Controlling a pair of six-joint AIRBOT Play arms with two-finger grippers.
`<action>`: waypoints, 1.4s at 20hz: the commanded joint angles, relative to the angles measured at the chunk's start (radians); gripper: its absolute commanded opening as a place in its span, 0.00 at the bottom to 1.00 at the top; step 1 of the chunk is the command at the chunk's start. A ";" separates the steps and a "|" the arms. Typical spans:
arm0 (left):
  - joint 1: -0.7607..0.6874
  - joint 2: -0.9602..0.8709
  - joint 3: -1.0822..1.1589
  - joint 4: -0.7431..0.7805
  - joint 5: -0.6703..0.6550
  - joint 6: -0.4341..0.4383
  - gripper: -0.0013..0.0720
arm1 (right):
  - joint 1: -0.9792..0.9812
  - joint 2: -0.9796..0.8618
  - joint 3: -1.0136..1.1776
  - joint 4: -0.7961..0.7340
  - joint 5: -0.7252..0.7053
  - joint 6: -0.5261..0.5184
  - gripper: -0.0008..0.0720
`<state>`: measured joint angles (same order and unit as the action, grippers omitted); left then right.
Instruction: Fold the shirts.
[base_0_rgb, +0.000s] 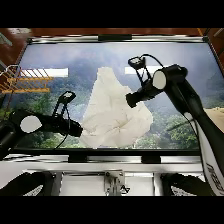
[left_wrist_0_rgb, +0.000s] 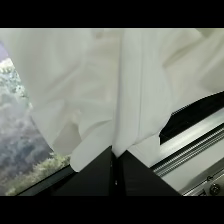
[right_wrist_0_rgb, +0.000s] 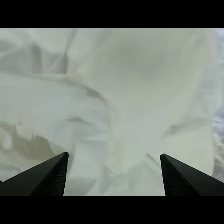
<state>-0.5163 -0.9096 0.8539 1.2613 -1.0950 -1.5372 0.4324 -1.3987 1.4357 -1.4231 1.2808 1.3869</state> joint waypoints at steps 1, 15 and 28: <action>-0.008 0.031 -0.001 0.000 -0.017 -0.036 0.08 | -0.023 -0.196 0.045 0.172 0.087 -0.264 0.95; 0.071 0.038 0.074 0.048 0.023 -0.053 0.08 | -0.015 -0.236 0.215 0.002 0.153 -0.159 0.12; 0.194 -0.056 1.143 -0.068 0.115 0.034 0.08 | -0.055 0.445 0.577 0.039 -0.198 0.284 0.12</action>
<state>-0.3294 -0.9531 1.8519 1.1942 -0.9852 -1.5215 0.3794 -1.0657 1.9865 -1.3895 1.0412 1.5490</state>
